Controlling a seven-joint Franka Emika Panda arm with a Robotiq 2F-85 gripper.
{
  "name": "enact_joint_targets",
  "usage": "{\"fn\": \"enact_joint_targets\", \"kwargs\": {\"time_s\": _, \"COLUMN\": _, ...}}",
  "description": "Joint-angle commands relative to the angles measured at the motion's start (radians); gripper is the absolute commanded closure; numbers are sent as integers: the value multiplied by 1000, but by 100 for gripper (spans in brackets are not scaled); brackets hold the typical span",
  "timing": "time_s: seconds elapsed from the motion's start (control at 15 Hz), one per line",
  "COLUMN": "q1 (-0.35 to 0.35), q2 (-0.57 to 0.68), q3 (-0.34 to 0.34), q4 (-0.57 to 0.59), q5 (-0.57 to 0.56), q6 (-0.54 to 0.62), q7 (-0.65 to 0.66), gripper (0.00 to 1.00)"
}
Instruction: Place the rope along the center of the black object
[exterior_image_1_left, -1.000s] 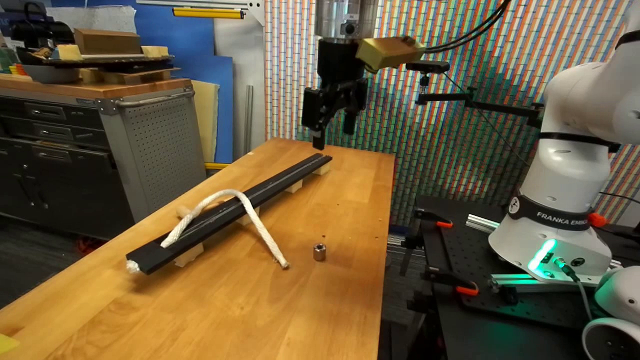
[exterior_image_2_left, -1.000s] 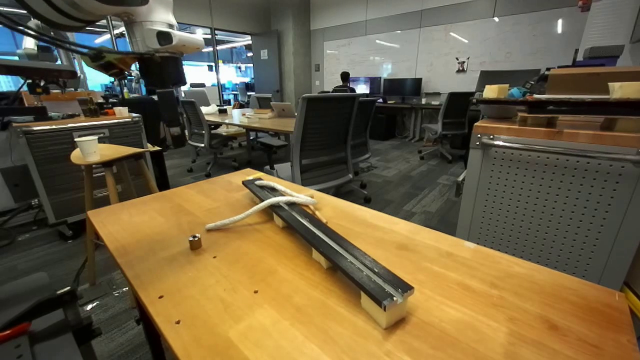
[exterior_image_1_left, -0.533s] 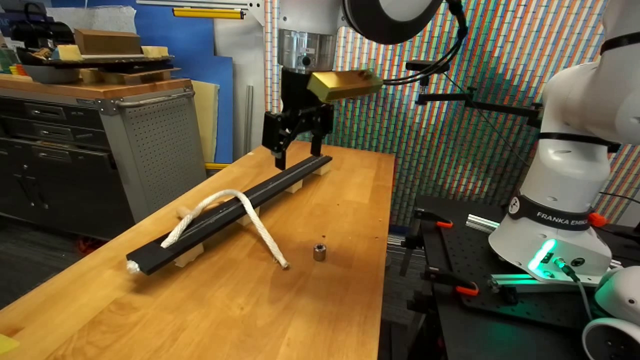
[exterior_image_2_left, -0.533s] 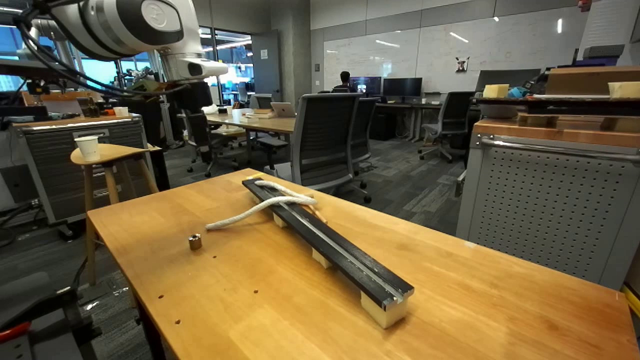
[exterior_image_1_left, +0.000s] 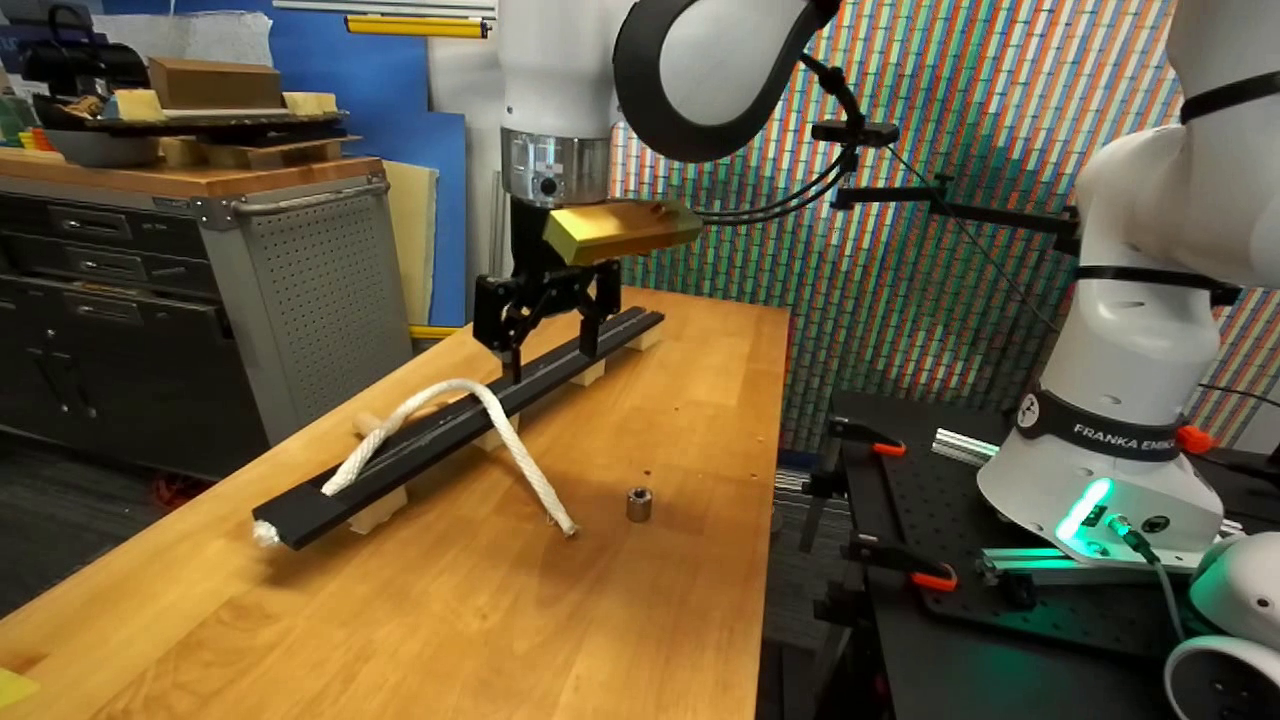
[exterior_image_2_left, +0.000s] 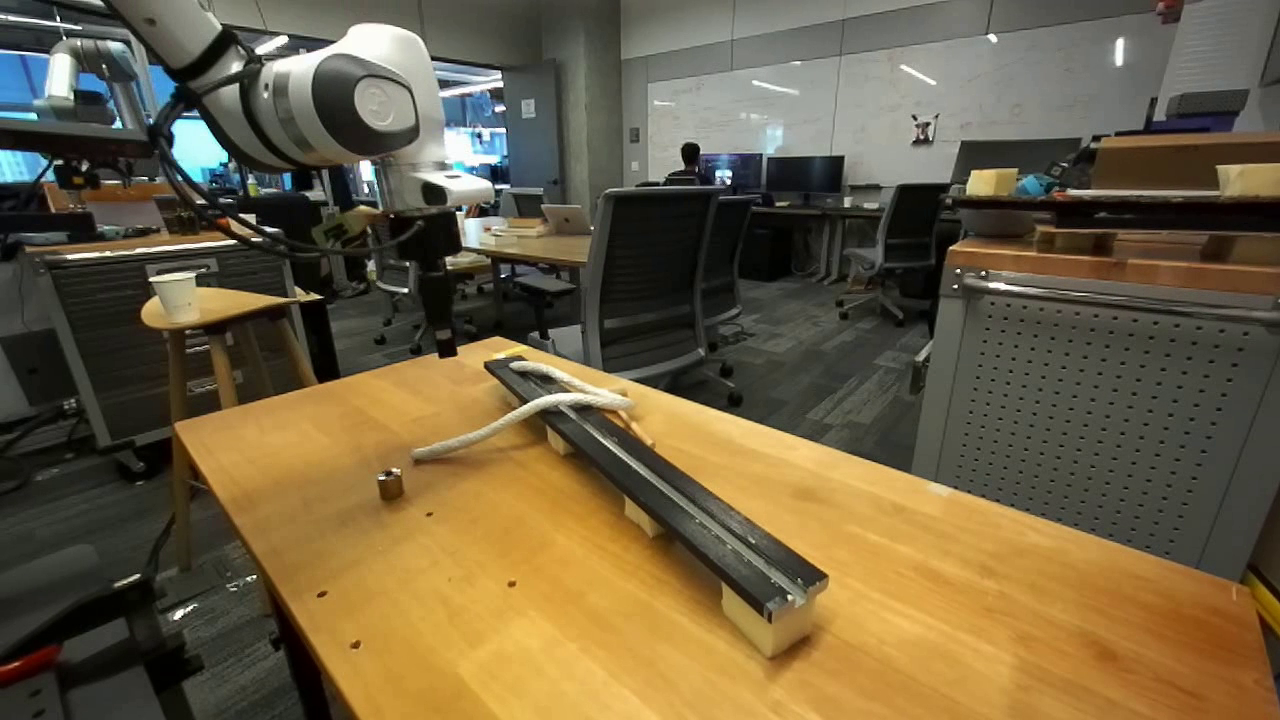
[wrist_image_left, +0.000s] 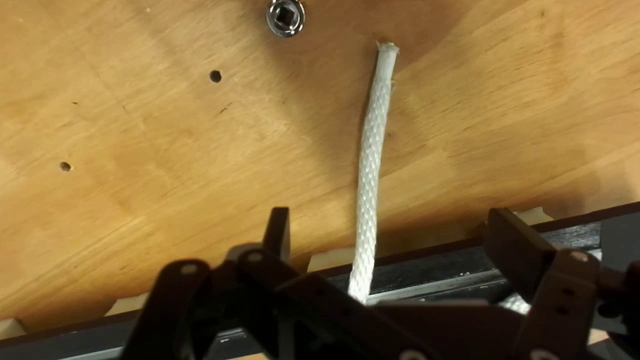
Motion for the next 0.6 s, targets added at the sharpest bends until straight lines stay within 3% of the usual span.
{"fn": "enact_joint_targets", "kwargs": {"time_s": 0.0, "q1": 53, "q2": 80, "q3": -55, "q4": 60, "q5": -12, "q6": 15, "q7": 22, "gripper": 0}}
{"fn": "enact_joint_targets", "kwargs": {"time_s": 0.53, "q1": 102, "q2": 180, "q3": -83, "q4": 69, "q5": 32, "q6": -8, "q7": -2, "gripper": 0}}
